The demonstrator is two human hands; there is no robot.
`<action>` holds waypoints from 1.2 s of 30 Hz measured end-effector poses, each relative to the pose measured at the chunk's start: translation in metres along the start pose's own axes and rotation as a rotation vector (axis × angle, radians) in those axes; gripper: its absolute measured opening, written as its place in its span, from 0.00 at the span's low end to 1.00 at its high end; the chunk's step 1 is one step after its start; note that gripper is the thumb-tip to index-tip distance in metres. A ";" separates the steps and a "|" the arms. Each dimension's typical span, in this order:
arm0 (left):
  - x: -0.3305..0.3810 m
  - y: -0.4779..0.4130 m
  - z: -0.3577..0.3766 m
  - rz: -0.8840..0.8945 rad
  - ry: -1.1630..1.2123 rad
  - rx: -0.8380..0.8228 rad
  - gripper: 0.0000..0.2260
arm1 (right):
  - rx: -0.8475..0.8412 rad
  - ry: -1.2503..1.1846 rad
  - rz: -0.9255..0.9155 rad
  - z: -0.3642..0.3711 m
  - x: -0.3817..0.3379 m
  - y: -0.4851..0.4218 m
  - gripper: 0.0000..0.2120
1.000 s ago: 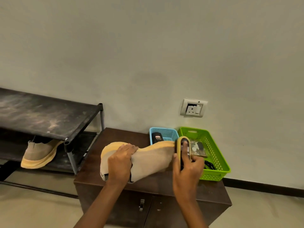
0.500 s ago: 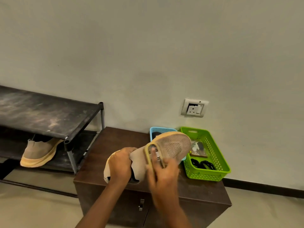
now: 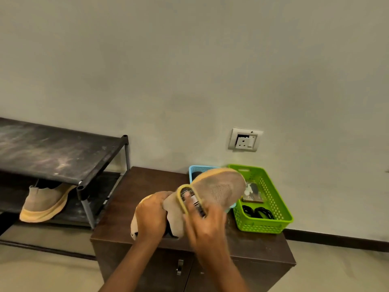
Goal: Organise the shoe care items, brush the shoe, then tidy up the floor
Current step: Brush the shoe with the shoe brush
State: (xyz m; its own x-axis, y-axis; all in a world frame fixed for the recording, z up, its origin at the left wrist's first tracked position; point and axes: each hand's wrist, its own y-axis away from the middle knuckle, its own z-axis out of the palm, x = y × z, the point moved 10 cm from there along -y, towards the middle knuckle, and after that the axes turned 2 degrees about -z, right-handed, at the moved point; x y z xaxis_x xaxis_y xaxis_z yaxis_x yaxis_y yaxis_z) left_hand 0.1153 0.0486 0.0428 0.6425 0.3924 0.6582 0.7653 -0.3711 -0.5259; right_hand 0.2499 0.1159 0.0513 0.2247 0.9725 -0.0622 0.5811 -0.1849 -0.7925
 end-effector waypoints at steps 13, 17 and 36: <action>-0.008 -0.002 0.001 -0.040 0.021 0.001 0.10 | 0.126 0.037 0.152 -0.022 0.055 -0.016 0.21; -0.014 0.001 0.014 -0.053 0.042 -0.051 0.10 | 0.164 0.047 0.313 -0.029 0.063 -0.007 0.25; 0.019 0.000 -0.012 0.439 -0.255 0.085 0.23 | 0.054 -0.134 0.482 -0.002 0.077 0.000 0.27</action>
State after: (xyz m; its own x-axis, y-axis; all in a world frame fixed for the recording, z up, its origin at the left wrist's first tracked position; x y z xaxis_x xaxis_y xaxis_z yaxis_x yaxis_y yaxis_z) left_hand 0.1266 0.0459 0.0619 0.8849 0.4115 0.2183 0.4144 -0.4813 -0.7724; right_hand 0.2687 0.1901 0.0484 0.3531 0.7885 -0.5036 0.3940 -0.6135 -0.6843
